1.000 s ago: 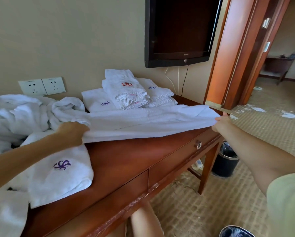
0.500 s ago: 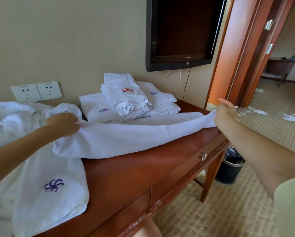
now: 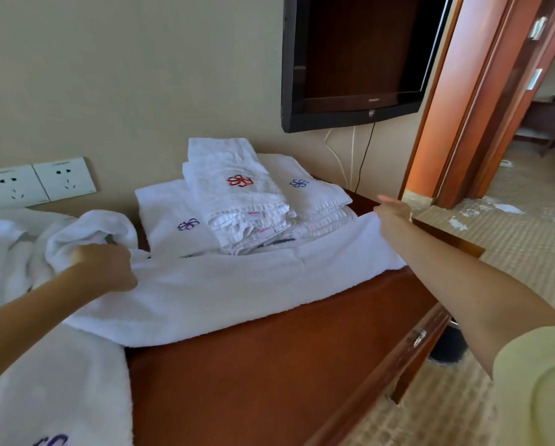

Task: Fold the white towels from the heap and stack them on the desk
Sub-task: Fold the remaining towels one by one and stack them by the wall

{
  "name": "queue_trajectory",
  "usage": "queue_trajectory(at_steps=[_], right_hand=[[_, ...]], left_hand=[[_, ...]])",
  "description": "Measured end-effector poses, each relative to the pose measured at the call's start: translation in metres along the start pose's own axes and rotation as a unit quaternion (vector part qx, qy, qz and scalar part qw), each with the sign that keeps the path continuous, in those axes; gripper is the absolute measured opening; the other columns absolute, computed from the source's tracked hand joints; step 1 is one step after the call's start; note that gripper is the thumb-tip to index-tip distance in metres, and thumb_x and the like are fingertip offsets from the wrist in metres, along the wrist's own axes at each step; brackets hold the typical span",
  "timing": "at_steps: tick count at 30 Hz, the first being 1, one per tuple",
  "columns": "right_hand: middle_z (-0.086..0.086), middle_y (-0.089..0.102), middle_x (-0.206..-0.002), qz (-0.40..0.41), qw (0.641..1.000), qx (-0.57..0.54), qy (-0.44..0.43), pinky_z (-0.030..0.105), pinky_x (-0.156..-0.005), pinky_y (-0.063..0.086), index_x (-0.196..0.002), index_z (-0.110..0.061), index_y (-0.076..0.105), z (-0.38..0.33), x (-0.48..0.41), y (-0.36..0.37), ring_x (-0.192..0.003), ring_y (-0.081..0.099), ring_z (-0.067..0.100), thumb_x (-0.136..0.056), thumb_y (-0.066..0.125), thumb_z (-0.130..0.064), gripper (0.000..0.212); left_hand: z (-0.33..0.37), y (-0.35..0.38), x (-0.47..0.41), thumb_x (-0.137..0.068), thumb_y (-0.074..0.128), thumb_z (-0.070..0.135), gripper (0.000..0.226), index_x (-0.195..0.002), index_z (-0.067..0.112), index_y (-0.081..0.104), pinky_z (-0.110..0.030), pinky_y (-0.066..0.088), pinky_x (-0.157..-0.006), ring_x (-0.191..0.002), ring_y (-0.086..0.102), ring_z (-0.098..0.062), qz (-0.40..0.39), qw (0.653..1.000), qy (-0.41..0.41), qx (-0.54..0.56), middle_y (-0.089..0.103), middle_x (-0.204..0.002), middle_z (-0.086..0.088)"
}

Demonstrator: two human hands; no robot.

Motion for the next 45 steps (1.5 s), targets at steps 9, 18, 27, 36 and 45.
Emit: queue_trajectory(at_steps=[9, 18, 27, 36, 45], right_hand=[[0.014, 0.058, -0.131, -0.159, 0.979, 0.129, 0.019, 0.033, -0.099, 0.046, -0.131, -0.007, 0.057, 0.037, 0.007, 0.029, -0.119, 0.056, 0.028, -0.087, 0.06, 0.004, 0.046], [0.006, 0.06, -0.118, -0.085, 0.949, 0.188, -0.239, 0.027, -0.08, 0.042, -0.114, -0.012, 0.059, -0.015, 0.074, 0.062, -0.107, 0.058, 0.019, -0.089, 0.064, -0.017, 0.027], [-0.008, 0.056, -0.08, -0.177, 0.798, 0.09, -0.57, 0.027, -0.067, 0.045, -0.082, -0.012, 0.059, -0.082, 0.25, 0.124, -0.075, 0.053, 0.01, -0.088, 0.064, -0.025, 0.015], [-0.001, 0.038, -0.15, -0.564, 0.722, 0.273, -0.295, 0.027, -0.107, 0.034, -0.15, -0.023, 0.029, -0.046, 0.35, 0.243, -0.137, 0.037, 0.014, -0.089, 0.064, -0.044, 0.073], [0.001, 0.064, -0.116, -0.591, 0.73, 0.25, -0.235, 0.019, -0.081, 0.043, -0.121, -0.011, 0.062, -0.034, 0.366, 0.29, -0.106, 0.058, 0.014, -0.089, 0.067, -0.03, 0.037]], left_hand=[[0.051, -0.014, 0.008, -0.092, 0.037, 0.053, 0.05, -0.134, 0.028, 0.047, -0.035, 0.037, -0.099, -0.122, 0.045, -0.018, 0.119, 0.98, 0.082, -0.138, 0.045, -0.13, -0.001], [0.019, 0.003, 0.013, -0.094, 0.04, 0.06, 0.064, -0.149, 0.031, 0.028, -0.055, 0.003, -0.116, -0.145, 0.022, -0.021, -0.021, 0.996, 0.086, 0.008, 0.029, -0.156, 0.007], [-0.032, -0.013, 0.04, -0.08, 0.062, 0.063, 0.053, -0.113, 0.021, 0.066, -0.027, 0.044, -0.08, -0.099, 0.057, -0.017, 0.104, 0.974, 0.059, 0.19, 0.063, -0.108, 0.002], [-0.072, -0.002, 0.062, -0.089, 0.063, 0.043, 0.027, -0.089, 0.016, 0.062, -0.031, 0.051, -0.07, -0.083, 0.058, -0.018, -0.043, 0.849, 0.04, 0.524, 0.06, -0.089, -0.002], [-0.066, 0.033, 0.08, -0.074, 0.08, 0.039, 0.097, -0.147, 0.021, 0.019, -0.032, 0.057, -0.08, -0.102, 0.064, -0.019, -0.186, 0.787, 0.009, 0.588, 0.059, -0.117, -0.003]])
Point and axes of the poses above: each hand's wrist, its own x-axis away from the middle knuckle, its own y-axis out of the palm, z = x × y, the point moved 6 cm from there along -x, towards the middle knuckle
